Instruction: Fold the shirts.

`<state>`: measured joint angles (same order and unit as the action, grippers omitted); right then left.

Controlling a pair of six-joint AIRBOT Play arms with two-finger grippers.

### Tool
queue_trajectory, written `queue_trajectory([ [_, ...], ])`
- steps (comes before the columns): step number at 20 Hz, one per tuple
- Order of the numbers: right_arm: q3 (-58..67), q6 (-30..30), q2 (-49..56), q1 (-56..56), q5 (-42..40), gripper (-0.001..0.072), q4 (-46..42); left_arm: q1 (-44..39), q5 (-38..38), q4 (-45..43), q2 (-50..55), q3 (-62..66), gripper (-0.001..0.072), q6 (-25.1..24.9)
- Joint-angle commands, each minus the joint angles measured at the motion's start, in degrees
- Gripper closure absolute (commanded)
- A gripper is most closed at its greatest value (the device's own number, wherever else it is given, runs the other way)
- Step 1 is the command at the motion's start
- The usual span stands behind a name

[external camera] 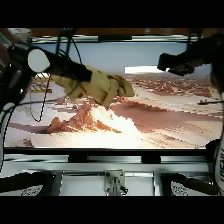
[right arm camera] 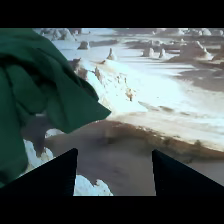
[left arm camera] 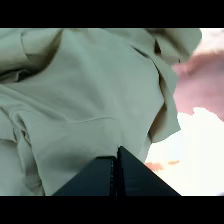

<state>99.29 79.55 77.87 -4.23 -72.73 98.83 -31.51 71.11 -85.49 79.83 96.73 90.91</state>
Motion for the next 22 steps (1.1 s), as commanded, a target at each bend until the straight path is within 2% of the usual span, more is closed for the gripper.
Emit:
queue_trajectory([
  [1, 0.02, 0.81, -7.82, 2.03, -1.44, 0.0125, -0.83, -9.94, 8.81, -1.31, -5.9, -13.81, 0.0654, 7.1],
  [4, -0.24, 5.75, -8.52, 1.4, -7.54, 0.0124, 3.08, -14.38, 7.72, -6.93, -10.16, -32.76, 0.0652, 18.82],
  [5, -1.11, 6.88, -7.76, 1.03, -8.92, 0.0123, 4.92, -14.23, 7.41, -7.06, -11.17, -37.46, 0.058, 22.75],
  [6, -2.19, 7.74, -6.75, 0.13, -9.27, 0.0079, 6.1, -13.79, 7.8, -6.84, -11.91, -39.78, 0.0209, 25.53],
  [7, -3.32, 8.87, -5.38, -0.96, -9.22, 0.0043, 7.32, -13.33, 8.22, -7.08, -12.87, -40.3, -0.0009, 26.62],
  [10, -5.88, 10.73, 1.16, -5.57, -9.14, 0.0043, 9.81, -9.4, 5.86, -10.29, -17.33, -38.38, -0.0013, 26.84],
  [13, -5.97, 11.41, 8.9, -9.05, -6.21, 0.0043, 10.45, -0.9, 3.69, -9.53, -19.56, -38.91, -0.0013, 27.89],
  [16, -5.97, 11.15, 15.72, -9.51, -1.11, 0.0043, 15.34, 5.05, -2.8, -1.9, -17.77, -42.45, -0.0013, 27.74],
  [18, -5.97, 11.69, 20.11, -9.73, -0.35, 0.0043, 20.31, 5.29, -8.9, 5.62, -14.67, -44.57, -0.0013, 22.51],
  [21, -5.97, 16.76, 25.75, -12.66, -2.05, 0.0043, 24.76, 3.48, -12.94, 13.9, -8.35, -44.54, -0.0013, 17.38],
  [22, -5.97, 16.98, 27.12, -14.21, -2.01, 0.0043, 24.22, 2.78, -14.93, 13.92, -6.49, -44.54, 0.0057, 17.27],
])
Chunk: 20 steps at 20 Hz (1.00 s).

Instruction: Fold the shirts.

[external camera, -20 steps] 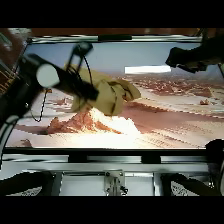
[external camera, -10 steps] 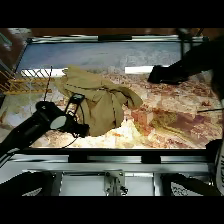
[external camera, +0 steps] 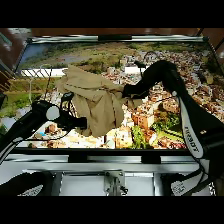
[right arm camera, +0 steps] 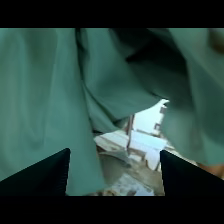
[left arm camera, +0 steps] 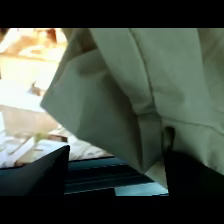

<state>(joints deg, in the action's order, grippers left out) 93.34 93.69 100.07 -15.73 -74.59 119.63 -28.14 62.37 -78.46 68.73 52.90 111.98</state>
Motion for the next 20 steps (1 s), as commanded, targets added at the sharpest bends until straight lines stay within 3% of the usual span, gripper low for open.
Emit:
queue_trajectory([
  [1, -0.02, 2.82, 6.19, -4.26, 0.37, 0.0043, 3.3, -0.81, -8.13, 6.93, 5.88, -0.7, 0.0272, -4.02],
  [2, -0.02, 2.8, 7.08, -5.53, 0.76, 0.0044, 3.32, -0.76, -9.84, 6.91, 6.43, -0.66, 0.047, -4.07],
  [3, 0.0, 2.78, 7.63, -6.62, 0.92, 0.0089, 3.32, -0.28, -10.78, 6.93, 6.32, -0.15, 0.0626, -5.31],
  [4, 0.07, 2.78, 7.67, -7.21, 1.03, 0.0319, 3.02, 0.37, -10.71, 6.91, 5.95, 1.16, 0.0651, -6.67],
  [5, 0.81, 2.12, 7.56, -7.3, 0.68, 0.0658, 2.86, 1.07, -10.36, 6.84, 5.05, 3.28, 0.0652, -8.66],
  [9, 11.63, 1.29, 4.11, -4.35, -2.12, 0.065, 0.15, 2.71, -8.39, 3.08, -1.6, 17.42, 0.0654, -13.53],
  [13, 24.76, 3.26, -5.99, 0.52, 5.14, 0.065, -1.7, 0.94, -8.39, 3.26, -8.72, 35.3, 0.0653, -15.58],
  [16, 25.27, 3.23, -16.31, 2.08, 15.37, 0.065, -1.64, -2.91, -8.46, 3.26, -12.44, 44.83, 0.0653, -17.97],
  [20, 25.27, 2.78, -24.06, 1.55, 15.96, 0.0649, 1.31, -6.14, -11.82, 2.99, -16.85, 47.91, 0.0653, -18.53],
])
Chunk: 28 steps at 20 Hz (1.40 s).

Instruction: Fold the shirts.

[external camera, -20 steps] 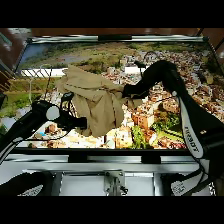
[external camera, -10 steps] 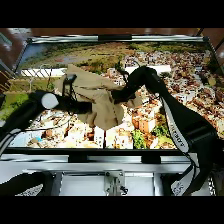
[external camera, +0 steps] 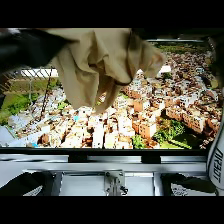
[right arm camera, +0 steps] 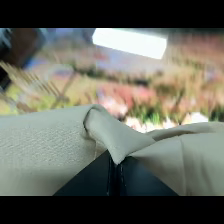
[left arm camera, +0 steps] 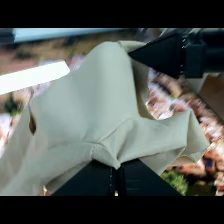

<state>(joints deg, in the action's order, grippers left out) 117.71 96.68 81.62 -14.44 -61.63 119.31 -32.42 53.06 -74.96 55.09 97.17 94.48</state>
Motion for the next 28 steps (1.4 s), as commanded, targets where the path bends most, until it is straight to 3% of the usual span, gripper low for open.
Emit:
queue_trajectory([
  [1, 0.9, -0.22, -6.91, 0.28, 2.21, 0.065, 2.91, -1.73, -3.19, -2.38, -4.46, 3.65, 0.0653, -1.03],
  [4, 0.87, -0.5, -9.42, 0.33, -1.01, 0.065, 2.16, -0.2, 1.01, -10.99, -6.47, 3.63, 0.0652, -0.76],
  [9, -3.76, -6.36, -9.55, 0.28, -15.89, 0.0649, -0.92, 4.68, 24.06, -13.31, -3.28, -1.16, 0.0652, -0.81],
  [11, -10.25, -8.2, -8.9, 0.26, -23.61, 0.0649, -0.96, 5.42, 25.33, -13.7, -1.86, -9.77, 0.0652, -0.79],
  [13, -19.61, -10.08, -8.57, -0.35, -26.51, 0.065, -0.94, 6.14, 22.03, -14.23, -0.02, -20.11, 0.0652, 0.57],
  [16, -32.54, -10.54, -7.43, -4.94, -19.32, 0.0649, -0.9, 10.19, 13.73, -14.14, 4.81, -29.55, 0.0652, 5.99],
  [20, -35.56, -14.03, 0.31, -10.86, -2.56, 0.0648, -0.37, 17.86, 10.8, -11.96, 12.76, -26.38, 0.0652, 10.1],
  [21, -35.56, -14.67, 2.25, -11.37, 2.32, 0.0583, 0.72, 19.45, 10.84, -10.25, 14.29, -25.18, 0.0612, 11.34],
  [22, -35.56, -14.45, 3.87, -11.32, 6.25, 0.0278, 3.1, 20.76, 11.19, -8.11, 15.34, -23.93, 0.0312, 11.47],
  [23, -35.36, -12.94, 4.52, -10.64, 8.5, 0.0125, 4.13, 21.7, 11.85, -6.23, 15.74, -22.77, -0.0013, 11.5],
  [25, -33.55, -9.4, 3.91, -7.72, 7.76, 0.0125, 1.75, 22.88, 15.17, -5.35, 15.47, -19.56, -0.0013, 10.84],
  [28, -29.83, -8.11, 1.88, -0.09, -0.5, 0.0125, -7.08, 22.56, 23.67, -5.35, 14.95, -14.49, -0.0013, 7.3],
])
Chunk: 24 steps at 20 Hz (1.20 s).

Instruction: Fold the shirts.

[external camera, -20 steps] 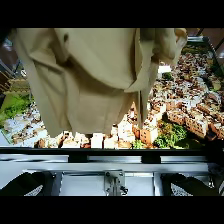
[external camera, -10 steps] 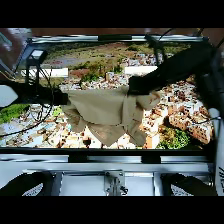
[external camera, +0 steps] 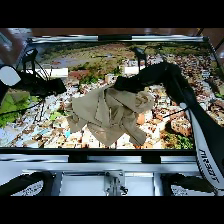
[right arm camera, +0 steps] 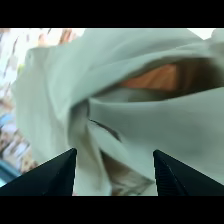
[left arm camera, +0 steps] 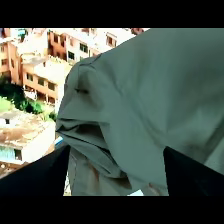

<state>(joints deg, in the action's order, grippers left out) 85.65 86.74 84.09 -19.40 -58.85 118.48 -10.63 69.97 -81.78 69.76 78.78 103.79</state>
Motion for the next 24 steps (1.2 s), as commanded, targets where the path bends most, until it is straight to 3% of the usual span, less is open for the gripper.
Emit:
queue_trajectory([
  [1, 2.58, 1.88, -1.27, 7.72, -6.21, 0.0125, -9.09, -0.2, 8.48, 1.49, -0.11, 3.93, -0.0013, -2.03],
  [3, 2.54, 3.41, -1.51, 12.5, -12.48, 0.0125, -10.6, -4.42, 10.14, 1.49, -0.13, 3.28, -0.0013, -2.19],
  [5, 1.95, 5.73, -1.29, 14.93, -16.74, 0.0125, -10.6, -11.15, 6.84, 1.53, 0.11, 0.42, -0.0013, -1.11],
  [7, 0.76, 7.17, -1.29, 15.04, -17.44, 0.0125, -10.51, -18.97, -1.09, 1.46, 0.87, -3.98, -0.0013, 1.81],
  [10, -0.07, 7.63, -1.16, 13.09, -15.89, 0.0125, -10.56, -26.82, -11.76, 1.2, 5.55, -7.45, -0.0013, 2.43],
  [16, -0.07, 10.19, -0.72, 12.35, -15.78, 0.0122, -9.38, -28.33, -14.84, 1.36, 14.95, -7.39, -0.0013, 5.25],
  [17, -0.09, 10.69, -0.22, 12.31, -16.28, 0.0047, -9.29, -28.44, -15.82, 1.97, 15.26, -7.39, -0.0013, 5.18],
  [21, -0.07, 14.4, 2.99, 8.26, -16.85, 0.0047, -9.44, -28.33, -18.21, 3.76, 15.21, -7.28, -0.0013, 5.16],
  [22, -0.07, 14.75, 3.82, 6.69, -16.17, 0.0047, -10.16, -28.0, -18.12, 3.63, 15.21, -7.28, 0.0037, 5.16],
  [23, -0.07, 14.73, 4.66, 4.92, -15.21, 0.0047, -11.82, -27.58, -17.84, 3.63, 15.21, -7.26, 0.0288, 5.14],
  [24, -0.07, 14.73, 5.35, 3.26, -14.43, 0.0047, -14.45, -27.04, -17.22, 3.61, 15.08, -7.26, 0.0608, 4.94],
])
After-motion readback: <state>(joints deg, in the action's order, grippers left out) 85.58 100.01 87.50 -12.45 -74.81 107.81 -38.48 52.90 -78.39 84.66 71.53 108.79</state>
